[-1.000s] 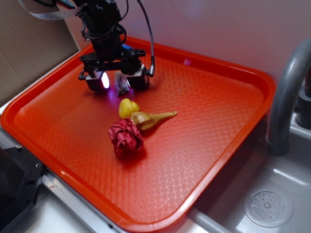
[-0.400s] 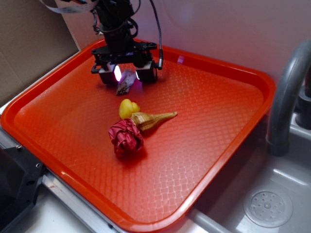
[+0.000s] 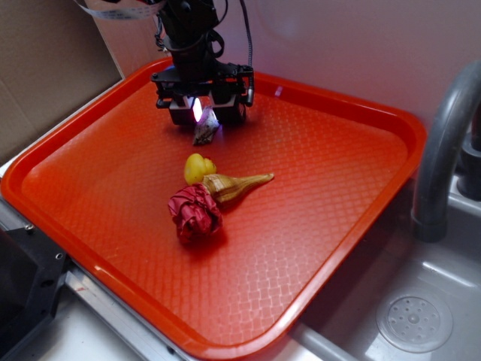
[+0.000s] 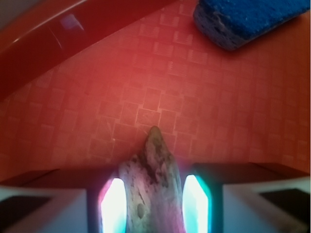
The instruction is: Grab the wood chip.
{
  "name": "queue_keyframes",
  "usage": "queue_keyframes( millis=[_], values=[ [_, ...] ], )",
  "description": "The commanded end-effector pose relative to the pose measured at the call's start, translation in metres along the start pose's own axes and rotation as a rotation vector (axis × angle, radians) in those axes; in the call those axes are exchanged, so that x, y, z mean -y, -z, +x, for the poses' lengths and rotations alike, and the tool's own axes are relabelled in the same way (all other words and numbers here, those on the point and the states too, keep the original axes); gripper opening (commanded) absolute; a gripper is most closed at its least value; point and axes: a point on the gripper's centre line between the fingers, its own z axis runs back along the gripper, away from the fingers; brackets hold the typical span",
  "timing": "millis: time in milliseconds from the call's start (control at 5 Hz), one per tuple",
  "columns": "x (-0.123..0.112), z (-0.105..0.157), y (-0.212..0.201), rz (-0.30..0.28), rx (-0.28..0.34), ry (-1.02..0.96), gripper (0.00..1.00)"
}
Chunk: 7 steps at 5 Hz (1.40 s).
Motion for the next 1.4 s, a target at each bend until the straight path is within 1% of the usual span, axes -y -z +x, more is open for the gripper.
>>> queue_keyframes(
  millis=[0,200,400,600,800,1000,1200],
  values=[
    [-0.018,-0.005,0.002,0.028,-0.025,0.000,0.00],
    [-0.021,0.000,-0.005,0.038,-0.074,0.057,0.00],
    [-0.044,0.002,-0.052,-0.023,-0.149,0.290,0.00],
    [-0.079,0.002,-0.095,-0.146,-0.148,0.392,0.00],
    [-0.081,-0.005,-0.145,-0.178,-0.144,0.416,0.00],
    [-0.083,-0.015,-0.196,-0.197,-0.032,0.403,0.00],
    [-0.089,-0.012,-0.245,-0.274,-0.024,0.455,0.00]
  ],
)
